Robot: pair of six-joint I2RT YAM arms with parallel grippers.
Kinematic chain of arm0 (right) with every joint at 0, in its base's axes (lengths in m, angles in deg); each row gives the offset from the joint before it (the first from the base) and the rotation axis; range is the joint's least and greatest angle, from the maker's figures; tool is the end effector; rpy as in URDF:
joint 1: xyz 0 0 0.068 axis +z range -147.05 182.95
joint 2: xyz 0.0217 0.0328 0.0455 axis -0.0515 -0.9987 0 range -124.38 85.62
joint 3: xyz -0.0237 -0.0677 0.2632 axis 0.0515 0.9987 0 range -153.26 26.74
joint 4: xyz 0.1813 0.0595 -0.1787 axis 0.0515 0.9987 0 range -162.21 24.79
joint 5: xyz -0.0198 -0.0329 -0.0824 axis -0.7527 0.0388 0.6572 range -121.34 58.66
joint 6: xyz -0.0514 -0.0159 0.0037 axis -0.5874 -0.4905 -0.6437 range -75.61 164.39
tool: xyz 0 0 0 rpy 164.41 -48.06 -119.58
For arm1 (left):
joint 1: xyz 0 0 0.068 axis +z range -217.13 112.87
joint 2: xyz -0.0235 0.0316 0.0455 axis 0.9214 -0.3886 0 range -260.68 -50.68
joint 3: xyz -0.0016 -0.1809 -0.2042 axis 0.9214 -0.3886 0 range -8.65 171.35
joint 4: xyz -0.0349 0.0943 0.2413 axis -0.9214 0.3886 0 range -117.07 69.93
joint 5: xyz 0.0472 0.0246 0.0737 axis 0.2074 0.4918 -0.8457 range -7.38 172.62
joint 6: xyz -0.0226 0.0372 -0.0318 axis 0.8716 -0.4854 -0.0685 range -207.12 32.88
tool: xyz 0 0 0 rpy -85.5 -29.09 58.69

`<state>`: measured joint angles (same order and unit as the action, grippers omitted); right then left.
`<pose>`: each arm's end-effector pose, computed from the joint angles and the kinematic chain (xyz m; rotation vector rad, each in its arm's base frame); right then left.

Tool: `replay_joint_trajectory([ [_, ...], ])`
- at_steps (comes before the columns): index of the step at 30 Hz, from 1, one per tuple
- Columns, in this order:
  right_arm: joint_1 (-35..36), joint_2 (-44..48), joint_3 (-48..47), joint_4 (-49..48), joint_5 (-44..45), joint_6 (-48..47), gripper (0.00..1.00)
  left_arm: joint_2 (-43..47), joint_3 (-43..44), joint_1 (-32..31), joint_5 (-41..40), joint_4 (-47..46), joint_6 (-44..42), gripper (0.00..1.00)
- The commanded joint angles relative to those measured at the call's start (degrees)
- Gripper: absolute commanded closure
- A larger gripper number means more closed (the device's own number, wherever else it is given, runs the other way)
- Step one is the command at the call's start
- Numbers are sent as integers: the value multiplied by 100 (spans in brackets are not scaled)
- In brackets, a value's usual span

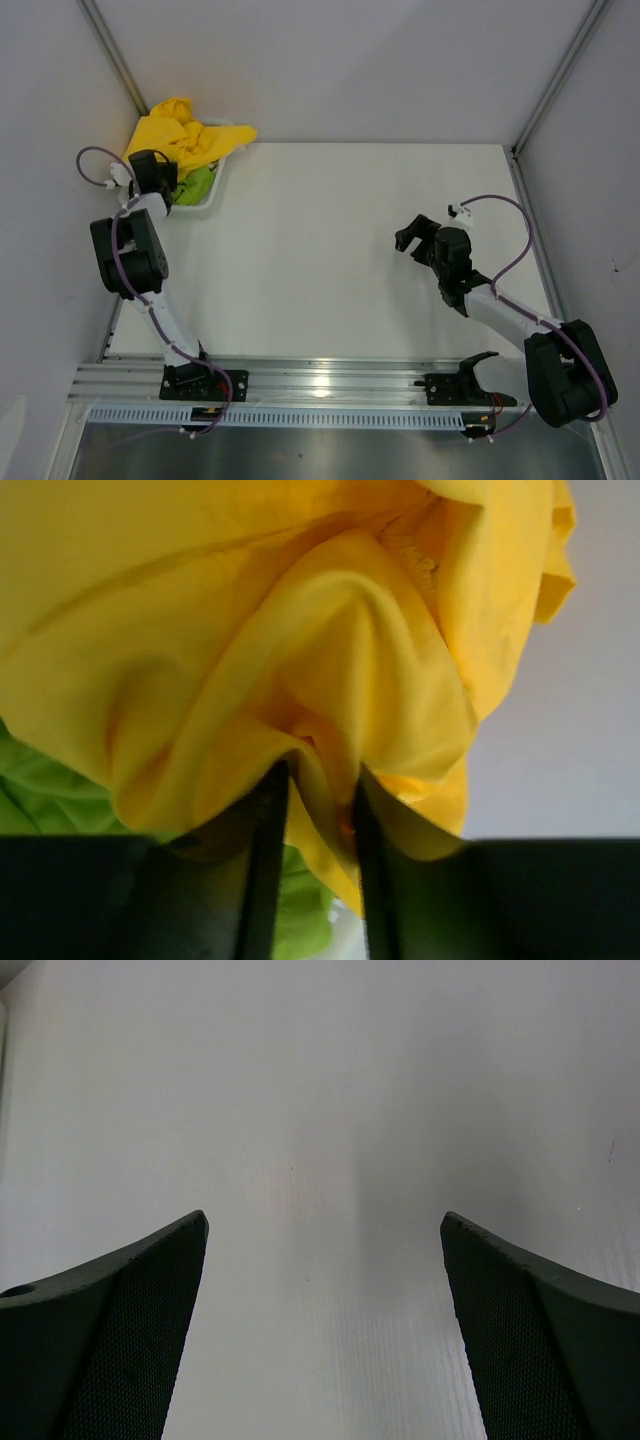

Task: Fold and stack the shorts
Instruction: Grab the shorts from the pile, then move the shorts to the center of the board

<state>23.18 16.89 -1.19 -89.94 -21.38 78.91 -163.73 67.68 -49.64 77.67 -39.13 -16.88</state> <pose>0.2360 0.0803 0.2021 0.3616 1.9617 0.4512 0.4331 0.1397 0.2123 -1.4506 1.4278 -0.5008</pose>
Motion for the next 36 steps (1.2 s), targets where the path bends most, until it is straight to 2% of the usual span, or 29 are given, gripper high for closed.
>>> replay_joint_trajectory([
  [1, -37, 140, 24, -72, 147, 37, 1, -242, 364, -1, 222, -394, -19, 70],
  [2, -28, 149, 32, -81, 147, 37, 1, -278, 408, -1, 397, -420, -10, 90],
  [3, -36, 149, 32, -98, 138, 37, 1, -287, 426, -1, 451, -490, 68, 99],
  [4, -37, 141, 32, -107, 138, 28, 1, -296, 417, -1, 686, -717, 104, 100],
  [6, -45, 123, 15, -98, 121, 37, 1, -165, 513, -44, 881, -781, 61, 100],
  [10, -45, 123, 6, -90, 94, 37, 0, 529, 601, -308, 689, -790, -203, 100],
  [15, -45, 123, 15, -90, 94, 19, 1, 1381, 1189, -835, 889, -973, -896, 100],
  [19, -45, 149, 15, -90, 77, 10, 0, 2172, 1235, -1528, 1172, -1448, -1608, 100],
  [21, -45, 167, 24, -142, 33, -33, 1, 2759, 1182, -2126, 1032, -1545, -2065, 100],
  [22, -45, 193, 50, -151, 24, -33, 1, 2910, 1225, -2502, 935, -1528, -2206, 100],
  [26, -45, 272, 76, -116, 138, -42, 0, 3333, 1463, -3251, 917, -1186, -2523, 100],
  [31, -37, 465, 155, -107, 270, -60, 1, 4087, 1140, -3726, 706, -939, -2585, 100],
  [36, -45, 606, 243, -116, 393, -25, 1, 4739, 366, -3771, 522, -966, -2418, 100],
])
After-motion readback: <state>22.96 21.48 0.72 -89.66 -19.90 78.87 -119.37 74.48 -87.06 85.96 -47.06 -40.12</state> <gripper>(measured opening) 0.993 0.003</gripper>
